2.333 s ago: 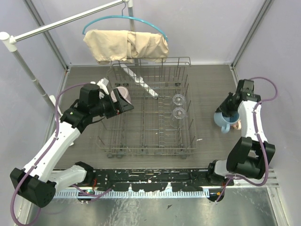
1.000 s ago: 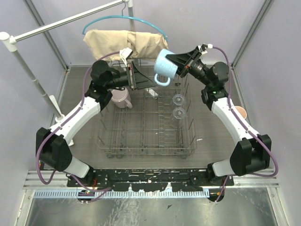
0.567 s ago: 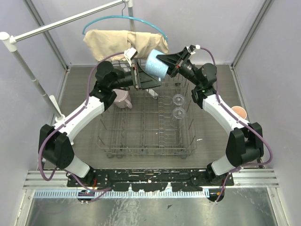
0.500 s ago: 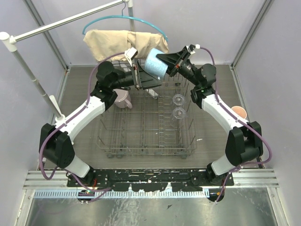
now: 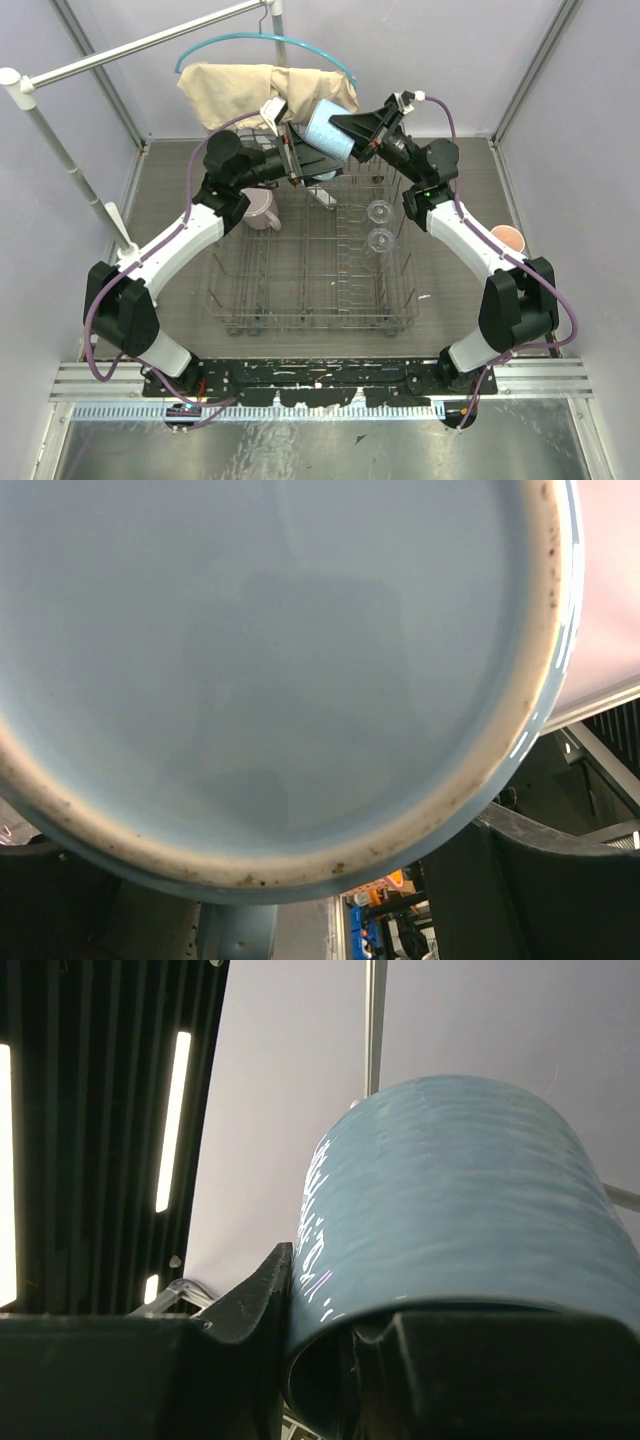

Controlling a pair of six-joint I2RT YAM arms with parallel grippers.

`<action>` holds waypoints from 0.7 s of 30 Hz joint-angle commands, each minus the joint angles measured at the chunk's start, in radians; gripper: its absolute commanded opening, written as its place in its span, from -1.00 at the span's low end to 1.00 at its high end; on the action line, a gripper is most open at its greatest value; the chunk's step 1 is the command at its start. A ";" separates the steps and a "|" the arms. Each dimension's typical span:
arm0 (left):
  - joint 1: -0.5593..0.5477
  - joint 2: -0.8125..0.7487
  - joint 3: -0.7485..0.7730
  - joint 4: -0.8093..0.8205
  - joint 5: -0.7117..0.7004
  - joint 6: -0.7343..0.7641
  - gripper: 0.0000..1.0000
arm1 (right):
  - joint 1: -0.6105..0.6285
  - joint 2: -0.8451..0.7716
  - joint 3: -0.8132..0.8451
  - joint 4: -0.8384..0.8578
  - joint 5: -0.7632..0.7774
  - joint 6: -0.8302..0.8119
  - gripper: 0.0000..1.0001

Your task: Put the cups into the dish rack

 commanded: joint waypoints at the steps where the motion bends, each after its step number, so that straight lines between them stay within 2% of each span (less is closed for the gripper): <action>1: 0.014 -0.024 0.029 0.082 -0.012 -0.011 0.62 | 0.021 -0.050 0.014 0.092 -0.038 -0.023 -0.99; 11: 0.025 -0.041 0.034 0.030 -0.003 0.003 0.53 | 0.019 -0.072 0.076 -0.115 -0.095 -0.202 -0.99; 19: 0.024 -0.025 0.051 0.039 0.003 -0.003 0.15 | 0.018 -0.063 0.051 -0.099 -0.090 -0.197 -0.99; 21: 0.024 -0.025 0.051 0.043 -0.001 0.000 0.14 | 0.020 -0.061 0.050 -0.096 -0.092 -0.197 -0.99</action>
